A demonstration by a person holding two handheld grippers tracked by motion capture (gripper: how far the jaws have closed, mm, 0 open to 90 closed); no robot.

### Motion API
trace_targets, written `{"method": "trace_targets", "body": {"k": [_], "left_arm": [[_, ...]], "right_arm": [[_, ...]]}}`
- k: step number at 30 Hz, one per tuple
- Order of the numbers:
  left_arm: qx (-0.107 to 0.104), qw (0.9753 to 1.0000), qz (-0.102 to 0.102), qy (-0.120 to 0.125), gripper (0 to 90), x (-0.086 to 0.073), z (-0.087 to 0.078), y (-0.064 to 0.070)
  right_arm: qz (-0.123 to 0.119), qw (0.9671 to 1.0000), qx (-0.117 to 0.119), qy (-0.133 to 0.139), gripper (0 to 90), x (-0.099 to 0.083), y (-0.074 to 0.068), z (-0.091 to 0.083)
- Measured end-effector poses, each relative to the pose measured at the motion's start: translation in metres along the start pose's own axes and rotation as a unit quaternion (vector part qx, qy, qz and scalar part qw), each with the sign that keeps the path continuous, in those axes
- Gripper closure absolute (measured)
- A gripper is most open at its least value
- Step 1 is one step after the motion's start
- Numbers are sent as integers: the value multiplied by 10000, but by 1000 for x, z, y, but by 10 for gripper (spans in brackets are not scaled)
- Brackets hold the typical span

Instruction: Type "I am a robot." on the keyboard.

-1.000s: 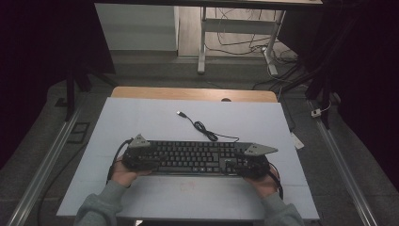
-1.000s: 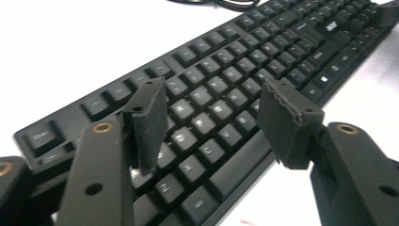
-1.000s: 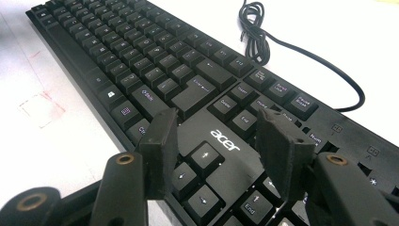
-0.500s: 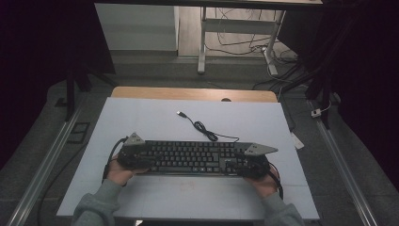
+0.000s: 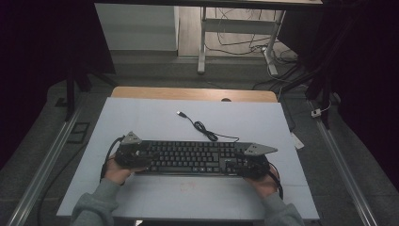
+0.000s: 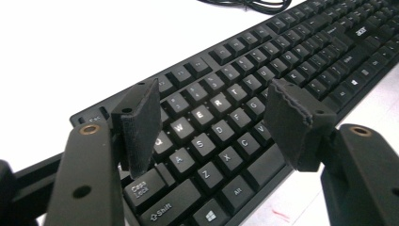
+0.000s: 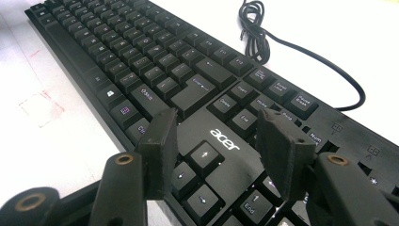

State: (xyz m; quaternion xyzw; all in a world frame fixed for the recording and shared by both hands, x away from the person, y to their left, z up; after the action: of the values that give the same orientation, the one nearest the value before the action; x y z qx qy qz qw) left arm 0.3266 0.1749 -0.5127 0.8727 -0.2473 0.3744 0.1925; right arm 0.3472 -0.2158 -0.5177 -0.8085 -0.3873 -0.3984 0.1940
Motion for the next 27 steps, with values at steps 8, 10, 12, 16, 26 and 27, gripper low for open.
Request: {"method": "trace_targets", "body": {"k": [8,10,12,16,26,27], "left_arm": [[87,9999,0,-122,451,-4,2,-5],[99,9998,-10,-192,490,-6,4,-6],[95,9997,-1,-246,551,-8,6,-8],[148,9991,37,-385,679,-11,9,-10],[177,9977,149,-643,886,-14,14,-9],[188,9975,152,-660,886,-14,15,-9]], "right_arm": [[-9,10000,-8,-3,488,0,0,0],[-18,10000,3,-4,488,0,0,0],[-16,10000,4,-8,488,0,0,0],[-5,10000,9,-1,487,0,0,0],[-16,10000,5,-14,488,0,0,1],[-17,10000,5,-12,488,0,0,1]]}}
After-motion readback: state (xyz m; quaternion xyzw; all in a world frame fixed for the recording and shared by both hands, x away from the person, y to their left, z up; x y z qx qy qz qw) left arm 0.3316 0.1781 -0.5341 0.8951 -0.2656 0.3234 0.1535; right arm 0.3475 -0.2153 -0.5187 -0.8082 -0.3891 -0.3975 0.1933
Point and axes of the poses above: each handheld gripper's, and its own axes: z roughly forward along the jaws, x roughly out of its top, y roughly to its right, the point moved 3 cm from there along z, roughly forward along the jaws, and after that the axes turned 1 degree about -y, right-handed, at the moved point
